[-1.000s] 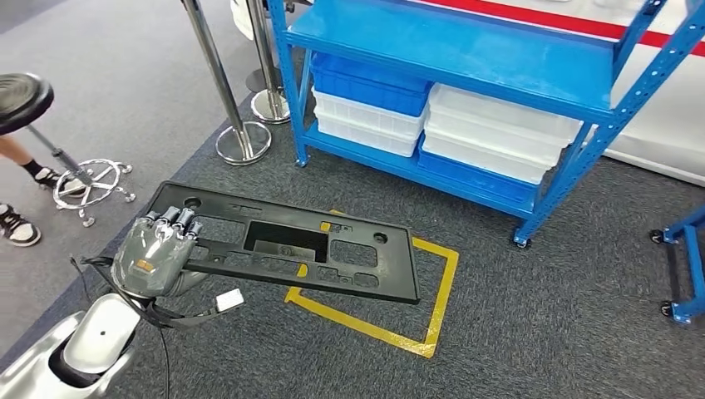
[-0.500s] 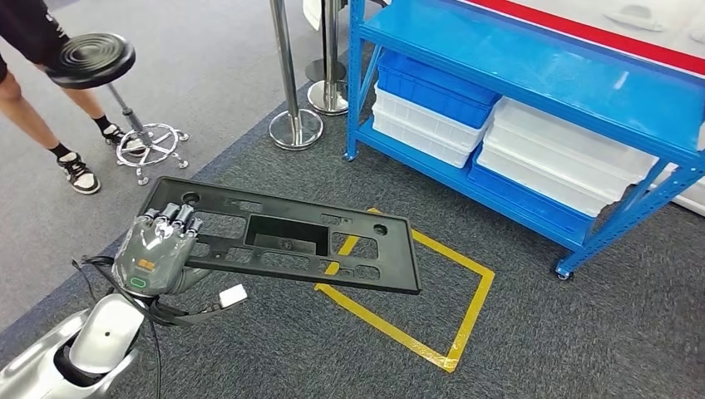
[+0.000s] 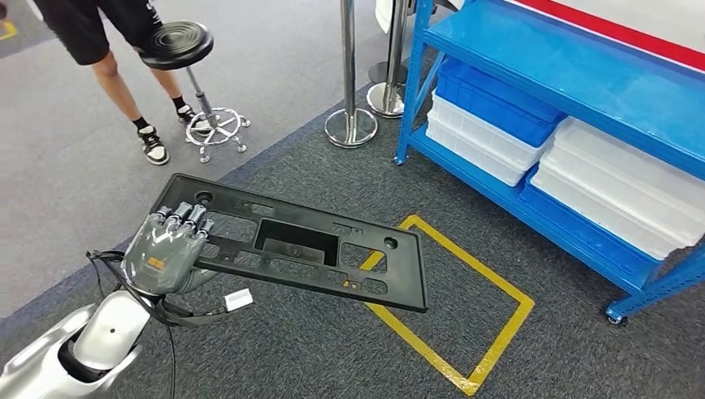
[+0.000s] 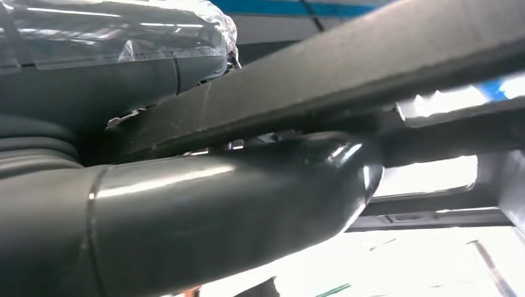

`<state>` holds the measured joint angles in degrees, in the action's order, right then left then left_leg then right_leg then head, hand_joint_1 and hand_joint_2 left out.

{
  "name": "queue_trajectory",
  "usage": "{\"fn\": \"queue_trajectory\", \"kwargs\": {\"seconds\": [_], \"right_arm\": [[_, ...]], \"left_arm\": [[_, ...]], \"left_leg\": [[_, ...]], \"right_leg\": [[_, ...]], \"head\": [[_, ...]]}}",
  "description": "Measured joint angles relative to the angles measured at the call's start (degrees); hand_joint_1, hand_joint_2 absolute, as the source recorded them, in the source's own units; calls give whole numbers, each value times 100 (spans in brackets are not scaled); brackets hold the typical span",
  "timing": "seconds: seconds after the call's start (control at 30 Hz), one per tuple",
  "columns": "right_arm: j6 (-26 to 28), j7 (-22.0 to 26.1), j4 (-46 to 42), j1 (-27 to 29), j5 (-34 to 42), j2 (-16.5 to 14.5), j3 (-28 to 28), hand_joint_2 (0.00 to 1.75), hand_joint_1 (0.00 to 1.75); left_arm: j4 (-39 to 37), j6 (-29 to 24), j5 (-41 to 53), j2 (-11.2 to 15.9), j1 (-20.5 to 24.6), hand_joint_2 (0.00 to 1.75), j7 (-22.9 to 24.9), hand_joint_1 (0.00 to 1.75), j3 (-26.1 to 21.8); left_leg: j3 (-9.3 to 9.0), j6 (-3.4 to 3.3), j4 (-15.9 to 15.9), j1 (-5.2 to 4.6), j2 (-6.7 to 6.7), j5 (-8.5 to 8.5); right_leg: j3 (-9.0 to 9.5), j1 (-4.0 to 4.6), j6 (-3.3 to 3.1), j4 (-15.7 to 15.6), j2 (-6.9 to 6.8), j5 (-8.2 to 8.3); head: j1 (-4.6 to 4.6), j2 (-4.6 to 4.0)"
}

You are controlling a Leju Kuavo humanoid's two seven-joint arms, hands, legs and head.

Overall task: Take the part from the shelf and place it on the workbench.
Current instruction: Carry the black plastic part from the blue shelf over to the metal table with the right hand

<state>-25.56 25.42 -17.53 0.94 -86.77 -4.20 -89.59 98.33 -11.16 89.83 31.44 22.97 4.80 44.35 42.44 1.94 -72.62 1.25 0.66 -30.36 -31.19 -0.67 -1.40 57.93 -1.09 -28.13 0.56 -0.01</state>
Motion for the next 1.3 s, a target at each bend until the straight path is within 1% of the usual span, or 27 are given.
{"fn": "queue_trajectory", "kwargs": {"seconds": [0.03, 0.07, 0.1, 0.17, 0.23, 0.3, 0.33, 0.4, 0.47, 0.5, 0.53, 0.57, 0.63, 0.7, 0.77, 0.83, 0.87, 0.9, 0.97, 1.03, 1.07, 1.1, 1.13, 1.2, 1.23, 1.27, 1.3], "right_arm": [[2, 0, 3, 6, -20, -8, 0, 0, 0], [6, 0, 5, 8, -45, -19, 0, 0, 0], [15, 0, 9, 9, -70, -39, 0, 0, 0], [71, 10, 16, 9, -133, -96, 0, 0, 0], [156, 36, 21, 8, -194, -153, 1, 0, 0], [214, 74, 23, 1, -241, -187, 1, 0, 0], [237, 95, 25, -4, -262, -195, 2, 0, 0], [265, 147, 25, -6, -293, -200, 3, 0, 0], [276, 183, 26, 10, -302, -201, 4, 0, 0], [276, 189, 26, 19, -303, -201, 6, 0, 0], [276, 190, 27, 26, -304, -201, 8, 0, 0], [276, 191, 27, 32, -304, -201, 11, 0, 0], [276, 192, 27, 38, -304, -199, 21, 0, 0], [276, 196, 26, 48, -304, -199, 37, 0, 0], [271, 217, 24, 63, -304, -201, 54, 0, 0], [258, 258, 21, 76, -304, -209, 69, 0, 0], [241, 279, 14, 86, -304, -216, 75, 0, 0], [207, 302, -4, 98, -304, -230, 80, 0, 0], [88, 340, -92, 132, -304, -282, 88, 0, 0], [-32, 369, -225, 162, -304, -357, 99, 0, 0], [-71, 377, -288, 171, -304, -393, 105, 0, 0], [-95, 383, -343, 175, -304, -424, 111, 0, 0], [-111, 385, -388, 175, -304, -455, 116, 0, 0], [-153, 393, -472, 172, -304, -509, 121, 0, 0], [-197, 399, -525, 172, -304, -538, 123, 0, 0], [-273, 405, -599, 171, -304, -576, 125, 0, 0], [-379, 413, -707, 171, -304, -631, 127, 0, 0]], "left_arm": [[1, -25, 0, 27, -40, 0, 39, 175, -4], [5, -66, 0, 77, -94, 0, 92, 175, -5], [10, -120, 0, 149, -153, 0, 145, 175, -9], [29, -272, -1, 323, -270, 0, 232, 175, -32], [65, -487, -1, 502, -433, 0, 273, 175, -109], [105, -668, -2, 668, -634, 0, 254, 175, -225], [124, -720, -2, 740, -722, 0, 228, 175, -280], [158, -762, -3, 845, -837, 0, 175, 175, -383], [177, -773, -3, 886, -906, 0, 148, 175, -477], [181, -776, -3, 892, -936, 0, 146, 175, -513], [185, -779, -3, 893, -967, 0, 141, 175, -542], [188, -785, -2, 896, -998, 0, 131, 175, -565], [189, -802, -3, 901, -1053, 0, 105, 175, -612], [192, -839, -3, 910, -1087, 0, 83, 175, -649], [209, -878, -4, 932, -1130, 0, 64, 175, -695], [232, -896, -6, 964, -1198, 0, 42, 175, -750], [242, -901, -7, 982, -1230, 0, 24, 175, -776], [252, -906, -8, 994, -1250, 0, -2, 175, -804], [267, -927, -9, 1008, -1273, 0, -64, 175, -878], [269, -948, -8, 1009, -1299, 0, -94, 175, -948], [269, -952, -8, 1009, -1317, 0, -97, 175, -973], [269, -954, -8, 1010, -1335, 0, -100, 175, -997], [270, -954, -8, 1014, -1348, 0, -102, 175, -1017], [286, -956, -9, 1024, -1361, 0, -107, 175, -1062], [300, -961, -9, 1028, -1366, 0, -114, 175, -1090], [314, -969, -9, 1034, -1378, 0, -125, 175, -1125], [326, -986, -9, 1047, -1397, 0, -129, 175, -1166]], "left_leg": [[46, 7, -175, 3, -23, -53], [-20, 6, -135, 2, -38, -3], [-196, -5, 116, -1, -72, 127], [-663, -70, 884, -51, -333, 372], [-892, -166, 1314, -114, -525, 441], [-885, -238, 1364, -128, -422, 458], [-886, -267, 1394, -113, -353, 484], [-890, -335, 1463, -76, -212, 542], [-866, -377, 1481, -63, -63, 577], [-852, -385, 1478, -64, 18, 585], [-845, -386, 1471, -64, 105, 590], [-841, -384, 1460, -63, 193, 593], [-840, -368, 1428, -61, 367, 591], [-813, -319, 1384, -64, 521, 587], [-760, -235, 1361, -52, 660, 604], [-714, -148, 1362, -16, 767, 629], [-680, -119, 1314, -12, 695, 599], [-612, -95, 1177, -16, 547, 511], [-340, -60, 574, -22, 158, 166], [-42, -27, -107, -3, 0, -127], [-6, -20, -222, 2, -24, -136], [-88, -21, -111, 3, -45, -42], [-286, -32, 219, 0, -95, 128], [-731, -89, 1011, -39, -324, 374], [-860, -129, 1253, -67, -405, 422], [-901, -167, 1354, -95, -437, 418], [-892, -202, 1362, -115, -383, 427]], "right_leg": [[-10, 10, -3, 8, -89, -3], [-16, 17, -7, 16, -170, -7], [-17, 25, -8, 25, -245, -14], [-6, 55, 7, 44, -379, -39], [4, 88, 47, 55, -499, -61], [24, 105, 89, 43, -625, -70], [34, 98, 116, 57, -613, -97], [-58, 72, 162, 308, -341, -307], [-373, 43, 183, 995, -10, -700], [-544, 37, 188, 1359, 51, -849], [-656, 34, 194, 1588, 73, -894], [-666, 28, 197, 1599, 83, -815], [-402, 3, 189, 1026, 162, -405], [-97, -37, 180, 354, 491, -132], [-11, -39, 172, 135, 682, -107], [-3, -26, 123, 95, 538, -72], [8, -25, 81, 67, 458, -53], [18, -29, 36, 36, 369, -36], [25, -2, -23, 12, 189, -27], [14, 36, -44, 19, -2, -38], [13, 47, -46, 23, -96, -45], [15, 53, -44, 27, -186, -54], [22, 57, -36, 31, -268, -66], [45, 76, -3, 38, -410, -96], [53, 88, 21, 41, -470, -108], [61, 97, 47, 39, -528, -115], [71, 103, 74, 31, -584, -118]], "head": [[1, 1], [0, 1], [0, 0], [0, -1], [1, 1], [1, 1], [1, 1], [1, 1], [1, 1], [1, 1], [1, 0], [1, 1], [1, 0], [1, 1], [1, 0], [1, -1], [1, -1], [1, -1], [1, 0], [0, 0], [0, 0], [1, -1], [1, -1], [1, 0], [1, 0], [1, 1], [1, 1]]}}
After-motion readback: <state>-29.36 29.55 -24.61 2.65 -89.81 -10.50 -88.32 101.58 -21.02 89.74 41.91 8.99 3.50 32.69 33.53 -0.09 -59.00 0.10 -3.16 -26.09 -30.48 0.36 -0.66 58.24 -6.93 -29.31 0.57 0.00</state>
